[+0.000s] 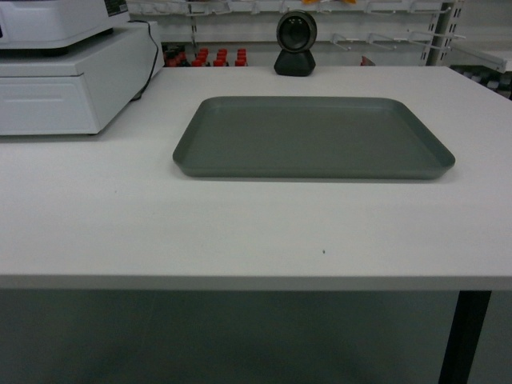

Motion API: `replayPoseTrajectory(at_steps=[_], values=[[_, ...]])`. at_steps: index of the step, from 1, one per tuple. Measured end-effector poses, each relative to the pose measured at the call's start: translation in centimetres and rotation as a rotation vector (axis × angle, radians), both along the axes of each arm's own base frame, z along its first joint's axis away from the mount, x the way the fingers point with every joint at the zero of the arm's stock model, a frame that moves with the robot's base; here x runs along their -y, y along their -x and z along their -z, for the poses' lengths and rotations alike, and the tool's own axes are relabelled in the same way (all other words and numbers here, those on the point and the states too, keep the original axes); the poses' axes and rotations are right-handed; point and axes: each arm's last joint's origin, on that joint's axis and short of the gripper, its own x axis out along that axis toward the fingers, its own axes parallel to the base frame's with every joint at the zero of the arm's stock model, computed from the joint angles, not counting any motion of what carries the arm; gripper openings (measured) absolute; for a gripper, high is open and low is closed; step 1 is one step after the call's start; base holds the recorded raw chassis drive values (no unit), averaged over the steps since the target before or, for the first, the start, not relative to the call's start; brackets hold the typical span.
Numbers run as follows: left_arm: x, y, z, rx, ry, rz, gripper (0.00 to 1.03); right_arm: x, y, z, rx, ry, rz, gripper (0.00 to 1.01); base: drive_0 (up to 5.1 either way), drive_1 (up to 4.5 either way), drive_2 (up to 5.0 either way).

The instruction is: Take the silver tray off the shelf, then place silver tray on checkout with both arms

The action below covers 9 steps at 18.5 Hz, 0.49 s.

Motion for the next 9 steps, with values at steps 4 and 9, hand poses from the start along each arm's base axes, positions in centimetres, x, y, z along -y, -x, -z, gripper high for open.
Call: replayPoseTrajectory(at_steps=[4, 9], values=[[0.0, 0.0, -0.04, 0.004, 0.0, 0.0, 0.98, 0.0, 0.0, -0.04, 0.005, 0.0, 0.0, 0.98, 0.0, -4.21, 4.2], [0.0, 0.0, -0.04, 0.005, 0.0, -0.001, 0.98, 0.0, 0.0, -0.06, 0.006, 0.0, 0.0, 0.98, 0.0, -4.21, 4.2]])
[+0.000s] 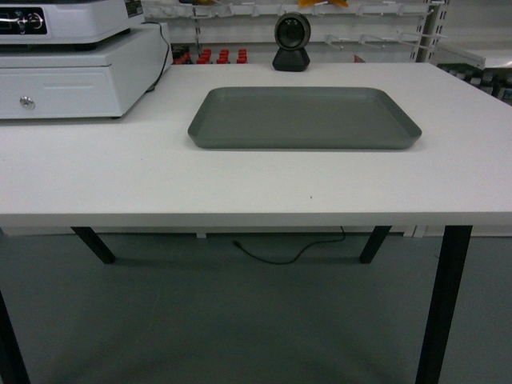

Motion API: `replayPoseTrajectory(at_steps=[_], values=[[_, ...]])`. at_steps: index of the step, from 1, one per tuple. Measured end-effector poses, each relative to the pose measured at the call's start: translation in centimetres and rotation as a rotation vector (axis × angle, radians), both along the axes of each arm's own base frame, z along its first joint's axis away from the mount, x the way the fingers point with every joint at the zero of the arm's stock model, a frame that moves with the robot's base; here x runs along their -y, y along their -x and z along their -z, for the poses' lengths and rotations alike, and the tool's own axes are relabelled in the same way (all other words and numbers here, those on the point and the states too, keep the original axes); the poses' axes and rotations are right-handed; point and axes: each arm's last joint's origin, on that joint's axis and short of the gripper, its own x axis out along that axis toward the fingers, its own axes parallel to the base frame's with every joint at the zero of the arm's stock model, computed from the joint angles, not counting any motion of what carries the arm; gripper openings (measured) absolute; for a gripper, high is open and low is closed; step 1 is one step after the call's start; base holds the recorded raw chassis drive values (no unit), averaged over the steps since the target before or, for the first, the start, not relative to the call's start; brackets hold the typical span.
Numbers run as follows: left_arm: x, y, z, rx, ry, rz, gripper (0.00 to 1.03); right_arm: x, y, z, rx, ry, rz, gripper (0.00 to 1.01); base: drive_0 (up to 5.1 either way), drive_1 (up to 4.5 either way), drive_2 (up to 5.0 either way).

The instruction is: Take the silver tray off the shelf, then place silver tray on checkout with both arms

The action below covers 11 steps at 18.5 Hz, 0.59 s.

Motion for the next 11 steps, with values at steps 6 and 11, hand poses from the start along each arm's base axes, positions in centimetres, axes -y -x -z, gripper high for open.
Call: replayPoseTrajectory(at_steps=[6, 11], values=[[0.0, 0.0, 0.04, -0.004, 0.0, 0.002, 0.98, 0.0, 0.0, 0.06, -0.006, 0.0, 0.0, 0.98, 0.0, -4.21, 4.2], [0.0, 0.0, 0.0, 0.0, 0.0, 0.002, 0.98, 0.0, 0.0, 0.02, -0.002, 0.0, 0.0, 0.98, 0.0, -4.21, 4.2]])
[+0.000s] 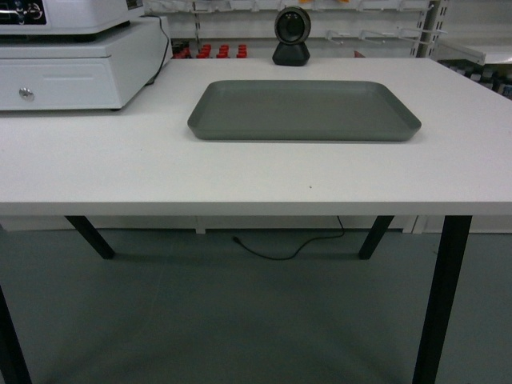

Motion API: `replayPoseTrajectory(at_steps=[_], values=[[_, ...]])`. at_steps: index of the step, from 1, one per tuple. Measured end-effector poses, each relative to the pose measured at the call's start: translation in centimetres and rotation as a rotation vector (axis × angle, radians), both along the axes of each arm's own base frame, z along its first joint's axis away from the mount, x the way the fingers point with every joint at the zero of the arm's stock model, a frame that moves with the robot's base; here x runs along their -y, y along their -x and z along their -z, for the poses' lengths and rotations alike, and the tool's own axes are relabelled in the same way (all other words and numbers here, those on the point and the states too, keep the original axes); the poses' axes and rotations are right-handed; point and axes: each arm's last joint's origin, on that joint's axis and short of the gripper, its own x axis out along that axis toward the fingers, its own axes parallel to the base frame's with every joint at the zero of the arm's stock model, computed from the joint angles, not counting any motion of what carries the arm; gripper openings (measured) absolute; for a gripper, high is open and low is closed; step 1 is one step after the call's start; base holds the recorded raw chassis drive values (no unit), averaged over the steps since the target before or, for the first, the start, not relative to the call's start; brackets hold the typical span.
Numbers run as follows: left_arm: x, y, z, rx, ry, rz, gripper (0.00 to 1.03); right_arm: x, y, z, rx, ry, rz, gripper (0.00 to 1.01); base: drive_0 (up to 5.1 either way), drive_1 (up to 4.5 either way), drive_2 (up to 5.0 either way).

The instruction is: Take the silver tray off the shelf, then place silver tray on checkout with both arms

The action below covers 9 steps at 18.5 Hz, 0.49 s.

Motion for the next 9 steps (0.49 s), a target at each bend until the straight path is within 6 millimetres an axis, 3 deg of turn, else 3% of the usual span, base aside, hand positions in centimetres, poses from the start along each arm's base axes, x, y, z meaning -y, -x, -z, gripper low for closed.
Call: replayPoseTrajectory(at_steps=[9], values=[[0.0, 0.0, 0.05, -0.005, 0.0, 0.001, 0.98, 0.0, 0.0, 0.03, -0.003, 0.001, 0.001, 0.98, 0.0, -4.21, 4.2]])
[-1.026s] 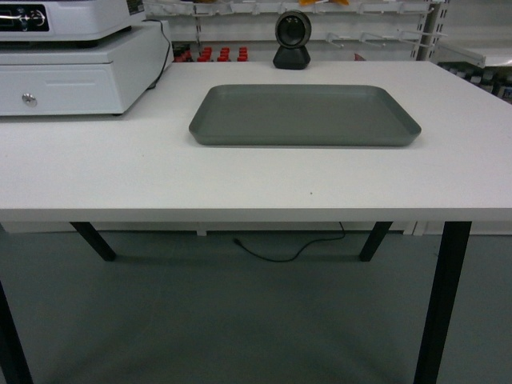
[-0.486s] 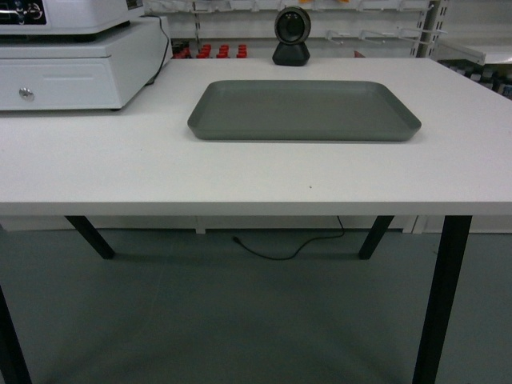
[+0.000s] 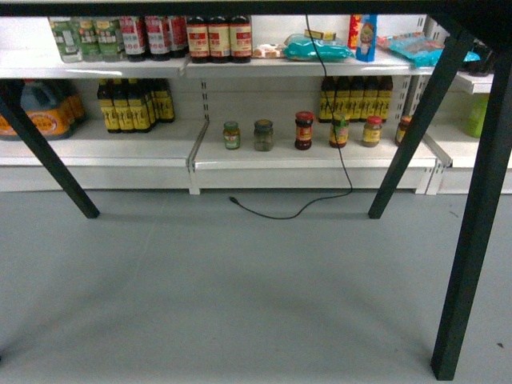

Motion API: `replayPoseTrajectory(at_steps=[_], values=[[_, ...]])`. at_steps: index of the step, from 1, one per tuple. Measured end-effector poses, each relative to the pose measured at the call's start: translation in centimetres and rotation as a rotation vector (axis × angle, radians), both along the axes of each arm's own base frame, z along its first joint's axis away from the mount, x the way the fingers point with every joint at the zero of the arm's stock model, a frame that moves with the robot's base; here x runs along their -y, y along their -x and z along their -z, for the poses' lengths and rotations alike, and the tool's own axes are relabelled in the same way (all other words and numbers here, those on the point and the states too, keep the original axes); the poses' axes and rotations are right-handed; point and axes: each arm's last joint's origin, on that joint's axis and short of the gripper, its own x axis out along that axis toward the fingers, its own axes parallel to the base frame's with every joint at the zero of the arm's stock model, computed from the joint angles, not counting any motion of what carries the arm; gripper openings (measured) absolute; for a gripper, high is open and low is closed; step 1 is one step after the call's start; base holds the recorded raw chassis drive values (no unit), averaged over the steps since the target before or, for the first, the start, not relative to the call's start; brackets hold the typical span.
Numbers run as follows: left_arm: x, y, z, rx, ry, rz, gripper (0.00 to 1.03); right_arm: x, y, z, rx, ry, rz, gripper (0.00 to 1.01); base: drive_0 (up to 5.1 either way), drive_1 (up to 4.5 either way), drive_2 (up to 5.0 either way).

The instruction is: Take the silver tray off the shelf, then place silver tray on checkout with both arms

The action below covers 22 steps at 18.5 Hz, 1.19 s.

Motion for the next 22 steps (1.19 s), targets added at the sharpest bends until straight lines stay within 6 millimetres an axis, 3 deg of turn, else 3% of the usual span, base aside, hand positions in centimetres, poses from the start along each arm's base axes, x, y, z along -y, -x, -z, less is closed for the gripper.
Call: replayPoseTrajectory(at_steps=[22], values=[[0.0, 0.0, 0.02, -0.002, -0.002, -0.001, 0.98, 0.0, 0.0, 0.01, -0.002, 0.003, -0.001, 0.98, 0.0, -4.21, 4.2]])
